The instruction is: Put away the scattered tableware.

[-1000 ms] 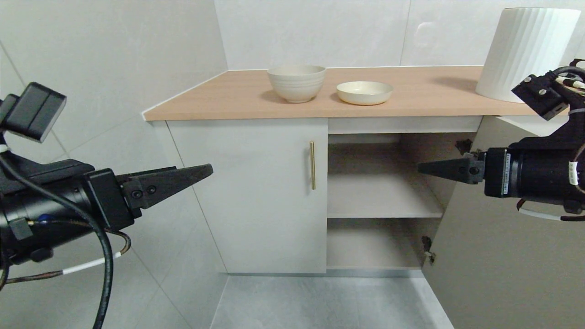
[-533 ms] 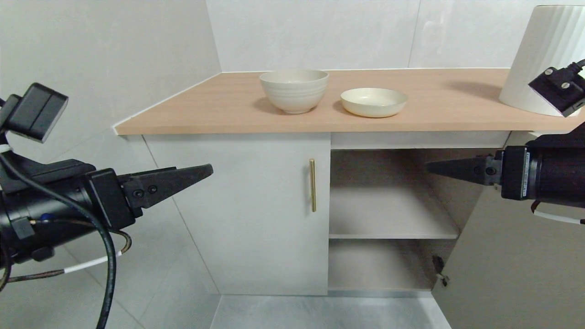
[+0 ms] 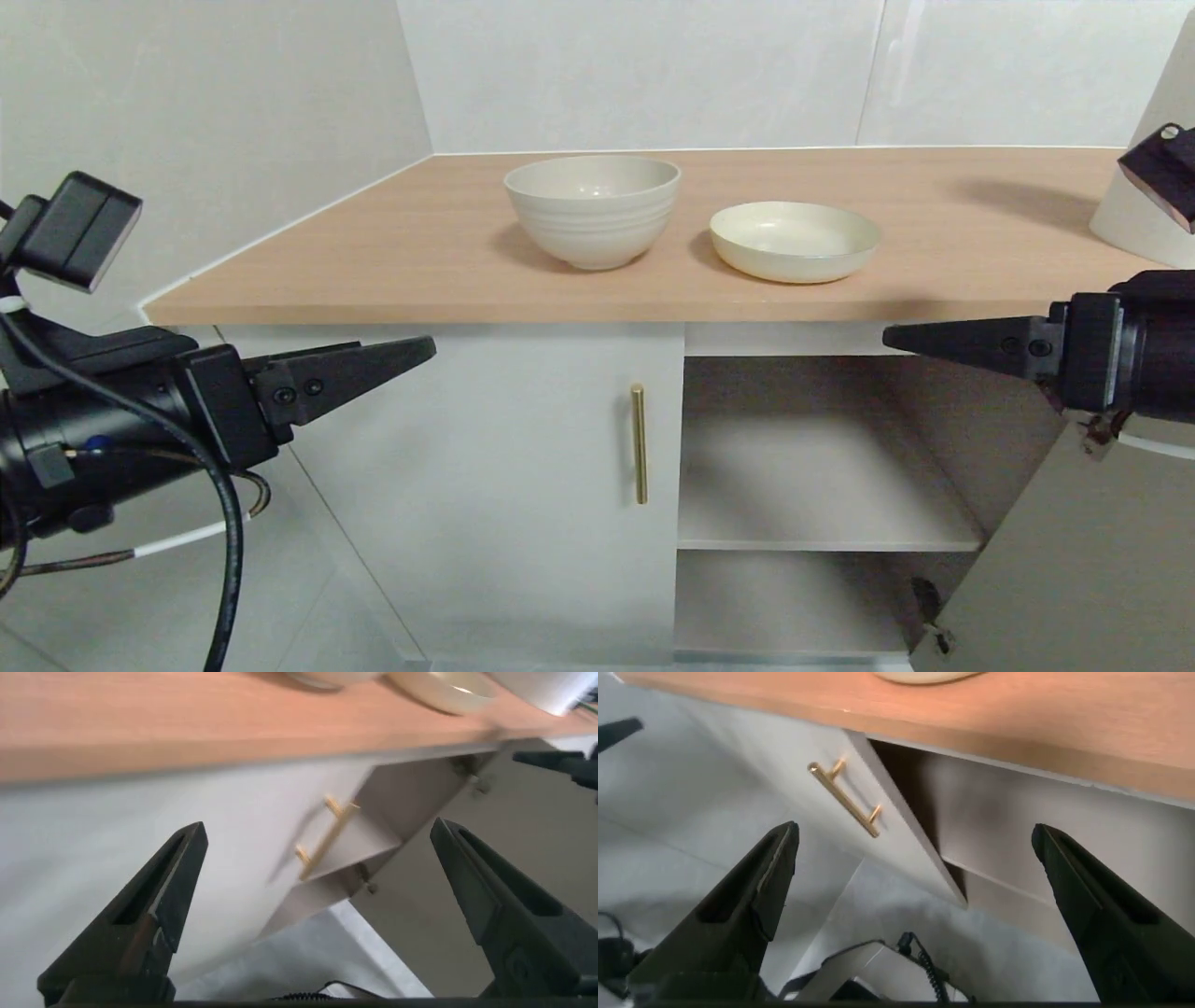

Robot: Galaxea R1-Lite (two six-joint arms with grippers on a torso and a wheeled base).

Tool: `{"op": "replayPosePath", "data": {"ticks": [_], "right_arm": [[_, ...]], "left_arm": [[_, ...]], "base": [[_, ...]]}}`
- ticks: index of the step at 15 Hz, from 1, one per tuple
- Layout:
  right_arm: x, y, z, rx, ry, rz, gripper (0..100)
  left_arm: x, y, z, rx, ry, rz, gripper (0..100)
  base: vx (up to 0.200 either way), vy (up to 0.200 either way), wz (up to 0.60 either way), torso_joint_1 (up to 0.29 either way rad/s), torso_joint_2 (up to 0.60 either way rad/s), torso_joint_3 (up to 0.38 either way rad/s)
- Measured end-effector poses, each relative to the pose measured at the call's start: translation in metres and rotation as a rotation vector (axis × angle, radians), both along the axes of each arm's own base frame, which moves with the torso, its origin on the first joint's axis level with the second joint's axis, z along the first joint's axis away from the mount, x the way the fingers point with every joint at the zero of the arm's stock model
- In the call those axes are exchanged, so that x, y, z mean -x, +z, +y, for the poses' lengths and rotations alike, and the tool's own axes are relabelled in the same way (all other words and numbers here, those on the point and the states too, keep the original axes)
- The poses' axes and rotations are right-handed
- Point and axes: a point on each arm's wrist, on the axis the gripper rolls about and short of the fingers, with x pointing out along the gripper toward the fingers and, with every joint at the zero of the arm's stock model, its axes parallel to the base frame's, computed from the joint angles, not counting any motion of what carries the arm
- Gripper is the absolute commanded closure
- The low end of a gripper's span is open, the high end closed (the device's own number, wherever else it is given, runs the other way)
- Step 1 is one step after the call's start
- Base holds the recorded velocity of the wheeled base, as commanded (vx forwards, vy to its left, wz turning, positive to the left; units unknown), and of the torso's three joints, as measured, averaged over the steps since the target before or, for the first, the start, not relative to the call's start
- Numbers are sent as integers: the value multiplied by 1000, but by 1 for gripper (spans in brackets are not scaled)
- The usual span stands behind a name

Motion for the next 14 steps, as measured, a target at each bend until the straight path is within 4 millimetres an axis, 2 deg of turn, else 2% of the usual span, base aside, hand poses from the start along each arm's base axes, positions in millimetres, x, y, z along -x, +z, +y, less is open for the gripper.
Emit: {"op": "replayPosePath", "data": {"ticks": [7, 10, 14], "right_arm": [[14, 5, -2, -13, 32, -34, 0], [15, 4, -2, -13, 34, -37, 0], [14, 3, -1, -9, 33, -33, 0]], "left_arm": [[3, 3, 0, 5, -6, -11, 0], [2, 2, 0, 5, -6, -10, 0], [0, 1, -2, 2, -9, -4, 0]], "base": [[0, 0, 0, 9, -25, -18], [0, 0, 0, 119, -250, -240], [0, 0, 0, 88, -505, -275]]}}
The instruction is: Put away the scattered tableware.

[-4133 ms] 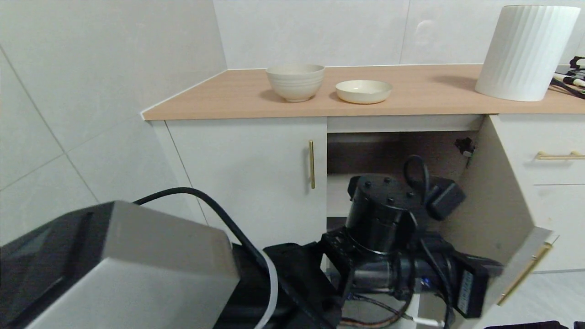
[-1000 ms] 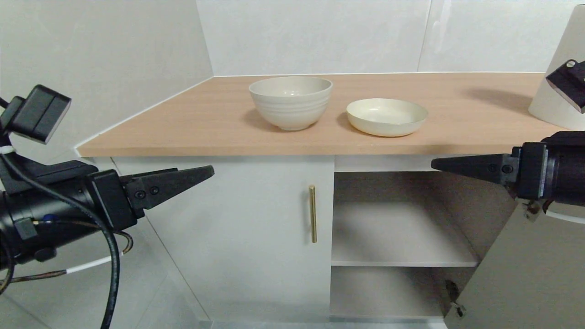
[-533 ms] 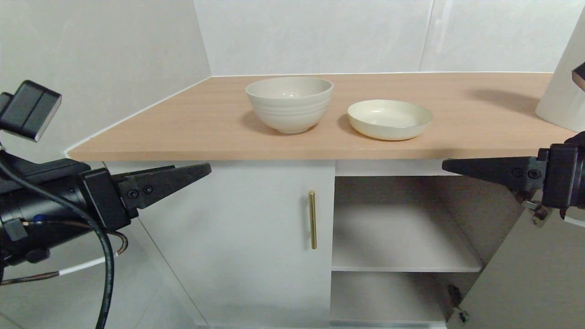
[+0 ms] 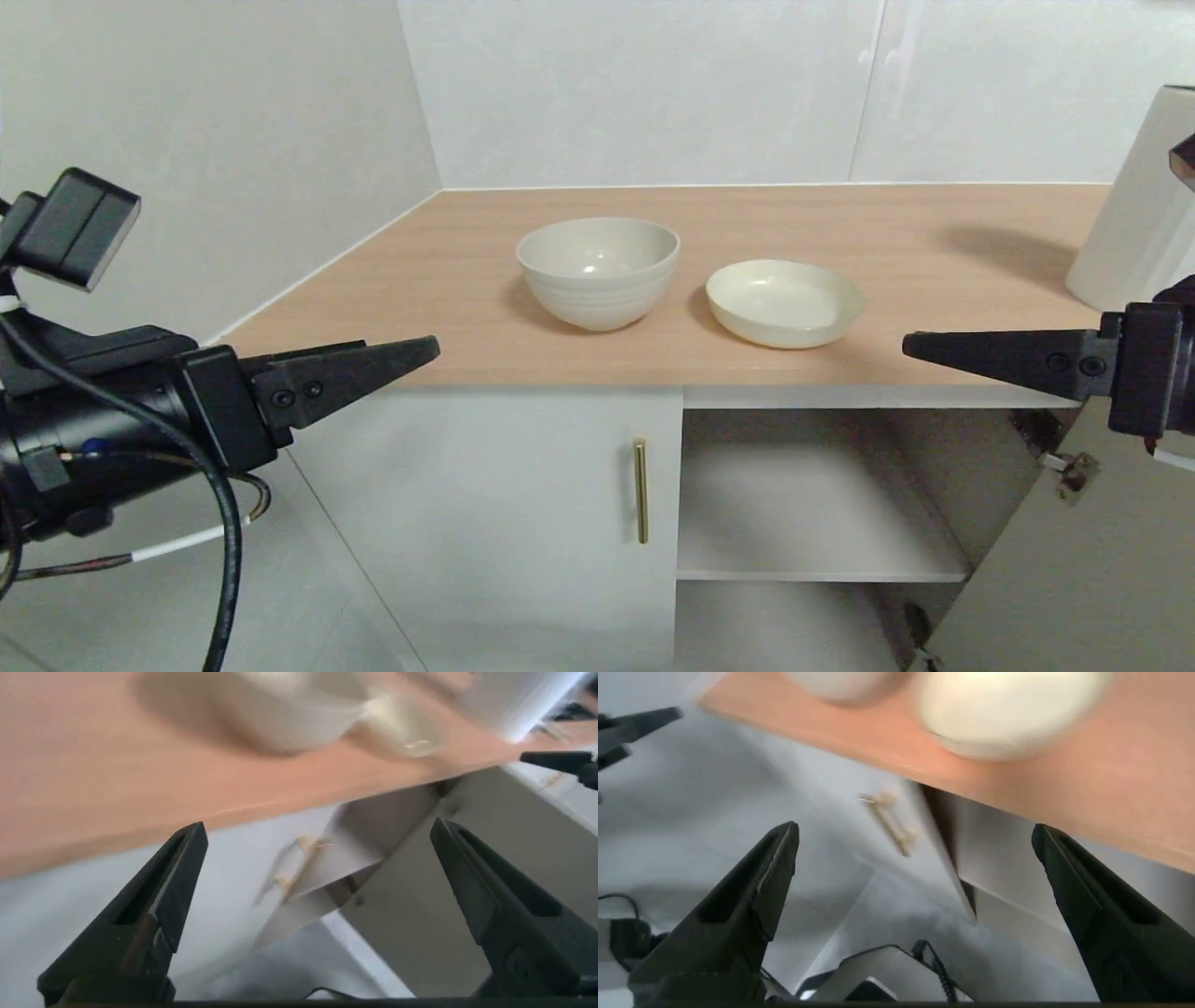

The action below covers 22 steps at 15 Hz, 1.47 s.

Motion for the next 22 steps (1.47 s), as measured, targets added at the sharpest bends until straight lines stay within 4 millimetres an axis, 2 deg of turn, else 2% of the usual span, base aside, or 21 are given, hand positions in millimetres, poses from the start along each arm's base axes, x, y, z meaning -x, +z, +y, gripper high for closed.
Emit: {"op": "replayPosePath", "data": {"ticks": [7, 10, 13, 16, 18, 22], "right_arm": [[-8, -6, 4, 15, -3, 25, 0], [-21, -4, 11, -11, -7, -25, 0], [-42, -13, 21, 18, -83, 1, 0], [-62, -19, 29, 69, -245, 9, 0], [-75, -26, 34, 101, -317, 23, 0], [-85, -31, 40, 88, -340, 50, 0]], "left_arm": [[-13, -3, -6, -8, -8, 23, 0], [-26, -1, -15, -10, -25, 34, 0], [-54, 1, -29, -17, -31, 51, 0], [-85, -11, -43, -38, -10, 101, 0], [-98, -15, -48, -28, 75, 136, 0], [-116, -26, -63, -52, 230, 165, 0]], "base": [[0, 0, 0, 236, -462, -263], [0, 0, 0, 71, -159, -85], [0, 0, 0, 7, -17, -9], [0, 0, 0, 0, 0, 0], [0, 0, 0, 0, 0, 0], [0, 0, 0, 0, 0, 0]]}}
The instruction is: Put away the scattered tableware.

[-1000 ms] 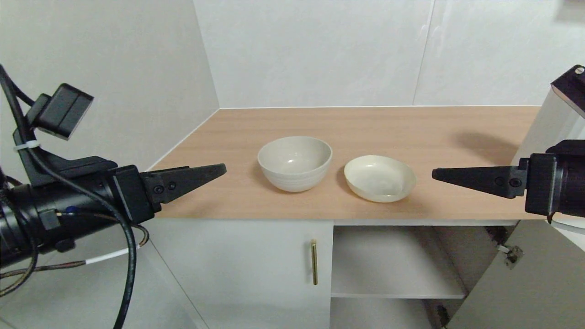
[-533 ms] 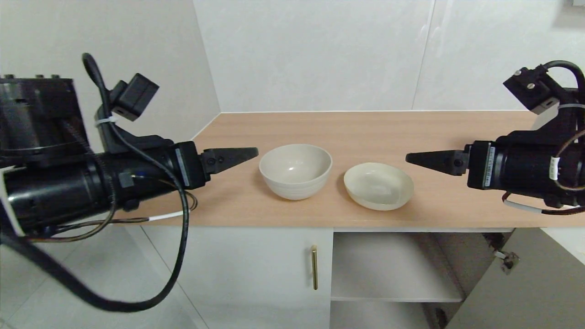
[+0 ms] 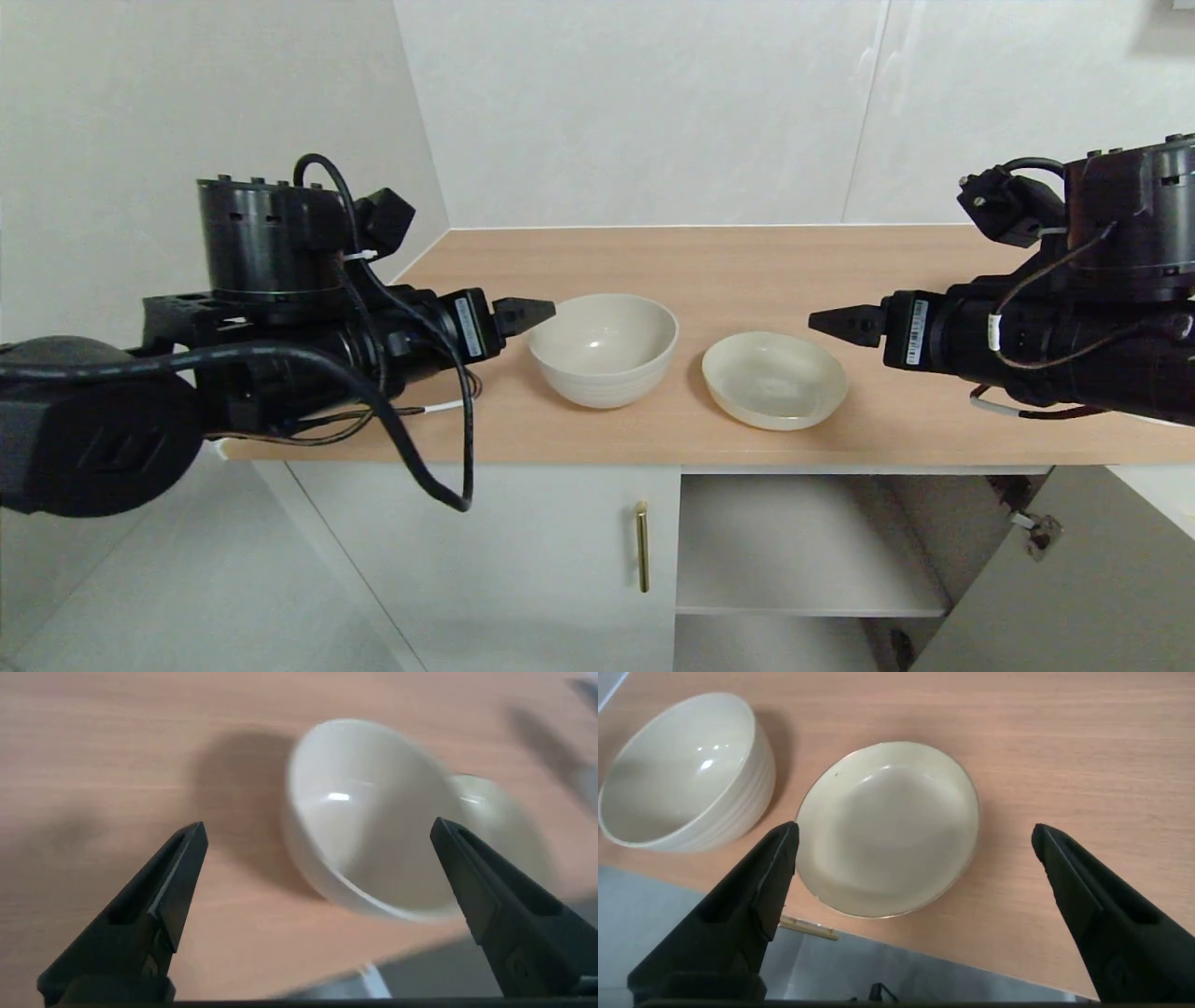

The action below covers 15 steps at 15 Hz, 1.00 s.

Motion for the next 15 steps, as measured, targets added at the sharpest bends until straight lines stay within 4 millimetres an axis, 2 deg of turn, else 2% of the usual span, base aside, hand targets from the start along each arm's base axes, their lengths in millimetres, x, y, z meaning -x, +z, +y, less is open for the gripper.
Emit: {"op": "replayPosePath", "data": {"ticks": [4, 8, 9, 15], "right_arm": [[-1, -1, 1, 2, -2, 4, 0], [-1, -2, 0, 4, -2, 7, 0], [-1, -2, 0, 5, -2, 8, 0], [1, -1, -1, 2, -2, 4, 0]], "left_arm": [[-14, -21, -22, -32, 18, 30, 0], [-18, -30, -28, -44, 7, 55, 0], [-18, -31, -29, -43, 7, 58, 100], [-18, -28, -29, -18, 10, 52, 100]], "base": [[0, 0, 0, 0, 0, 0], [0, 0, 0, 0, 0, 0], [0, 0, 0, 0, 0, 0], [0, 0, 0, 0, 0, 0]]}}
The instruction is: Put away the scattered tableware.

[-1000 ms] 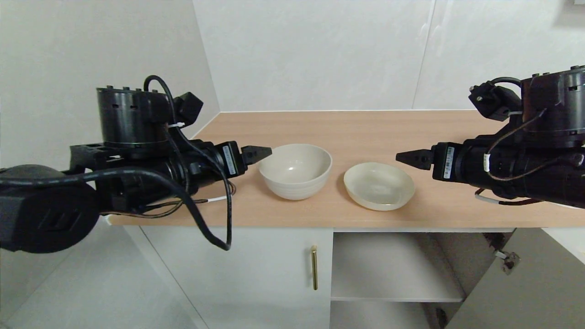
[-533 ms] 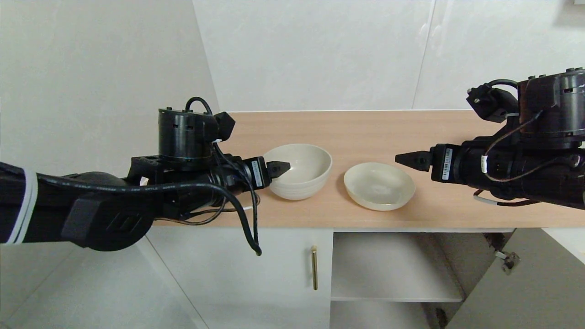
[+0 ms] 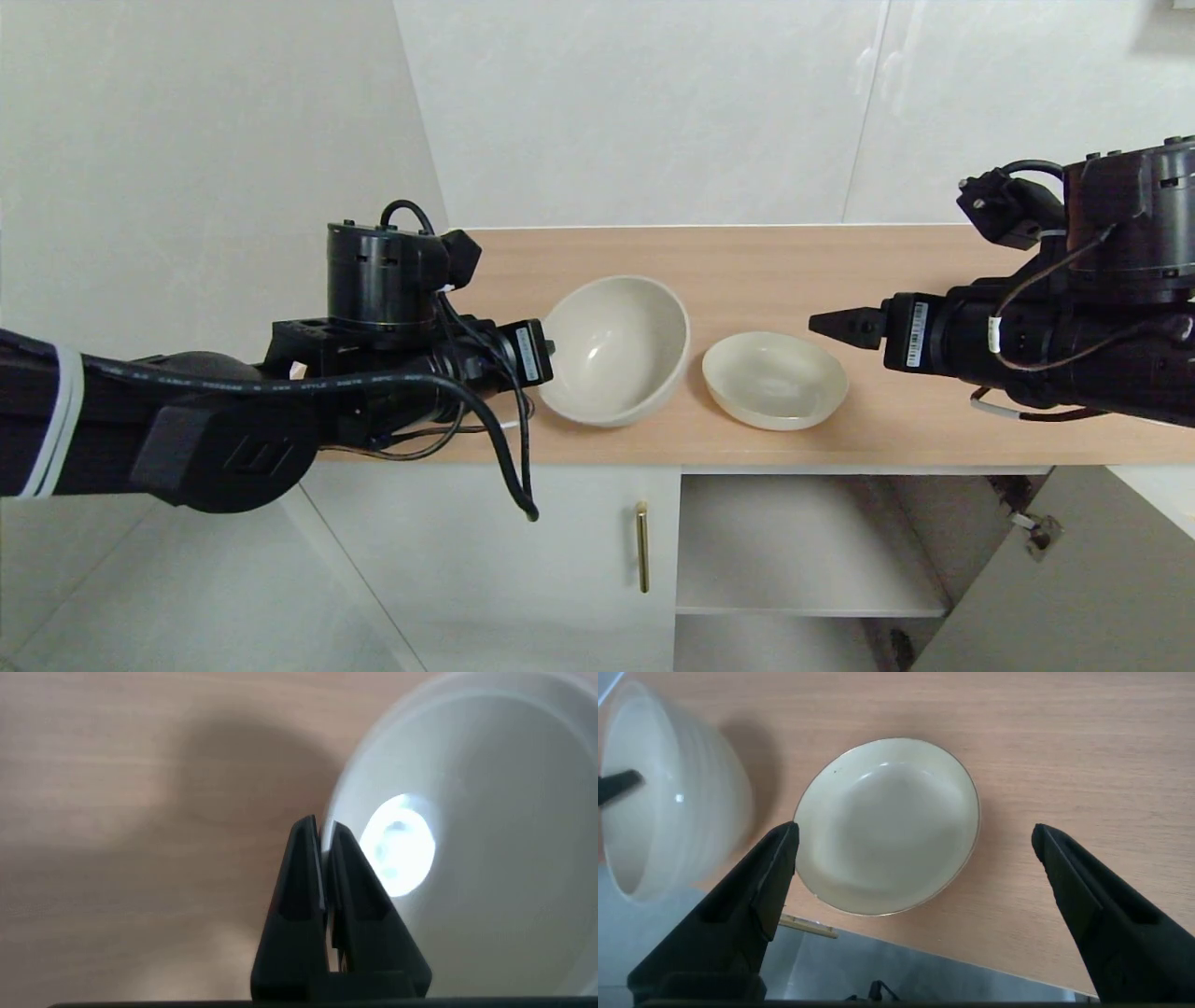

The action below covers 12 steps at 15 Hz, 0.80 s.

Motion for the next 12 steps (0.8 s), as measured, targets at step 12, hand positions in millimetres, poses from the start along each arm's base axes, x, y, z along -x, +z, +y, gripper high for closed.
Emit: {"op": "replayPosePath", "data": {"ticks": [12], "right_arm": [[-24, -25, 8, 169, -166, 158, 0]], "left_arm": [[5, 9, 3, 36, 5, -12, 100]], "base": [[0, 0, 0, 0, 0, 0]]}}
